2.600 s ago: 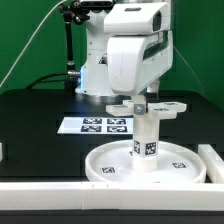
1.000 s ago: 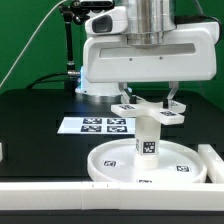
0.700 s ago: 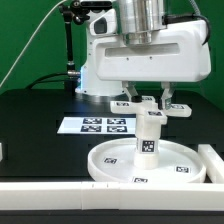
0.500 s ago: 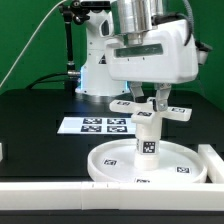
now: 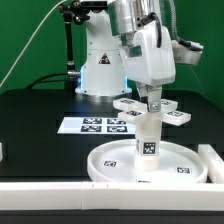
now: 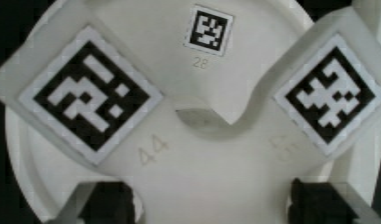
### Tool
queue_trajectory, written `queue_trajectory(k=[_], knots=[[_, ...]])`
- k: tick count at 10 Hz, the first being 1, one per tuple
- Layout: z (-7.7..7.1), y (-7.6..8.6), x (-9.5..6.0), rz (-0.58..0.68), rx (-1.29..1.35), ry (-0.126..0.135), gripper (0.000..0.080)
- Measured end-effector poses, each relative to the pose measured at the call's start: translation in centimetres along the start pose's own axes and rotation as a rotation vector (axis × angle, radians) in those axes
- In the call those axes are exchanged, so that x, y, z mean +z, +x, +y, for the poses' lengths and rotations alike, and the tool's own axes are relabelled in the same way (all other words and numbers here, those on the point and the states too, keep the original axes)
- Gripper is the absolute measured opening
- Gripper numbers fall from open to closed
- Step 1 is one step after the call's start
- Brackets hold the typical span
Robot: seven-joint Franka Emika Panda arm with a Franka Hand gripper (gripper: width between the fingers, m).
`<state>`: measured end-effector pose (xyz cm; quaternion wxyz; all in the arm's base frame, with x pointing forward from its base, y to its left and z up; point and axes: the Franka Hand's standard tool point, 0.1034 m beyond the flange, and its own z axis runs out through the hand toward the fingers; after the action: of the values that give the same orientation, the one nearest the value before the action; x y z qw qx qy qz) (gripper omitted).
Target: Assemble round table
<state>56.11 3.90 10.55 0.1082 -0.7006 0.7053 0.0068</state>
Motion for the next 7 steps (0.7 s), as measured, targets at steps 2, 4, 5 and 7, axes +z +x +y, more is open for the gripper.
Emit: queue_trajectory(k=[2, 4, 5, 7], knots=[[-0.04, 0.23, 0.01, -0.024, 0.204, 0.023, 0.0434], [-0.18, 0.13, 0.0, -0.053, 0.478, 0.055, 0.0434], [-0.3, 0.09, -0.05, -0.064, 0.586, 0.065, 0.0434], [-0.36, 0.06, -0.09, -0.07, 0.646, 0.065, 0.0431]])
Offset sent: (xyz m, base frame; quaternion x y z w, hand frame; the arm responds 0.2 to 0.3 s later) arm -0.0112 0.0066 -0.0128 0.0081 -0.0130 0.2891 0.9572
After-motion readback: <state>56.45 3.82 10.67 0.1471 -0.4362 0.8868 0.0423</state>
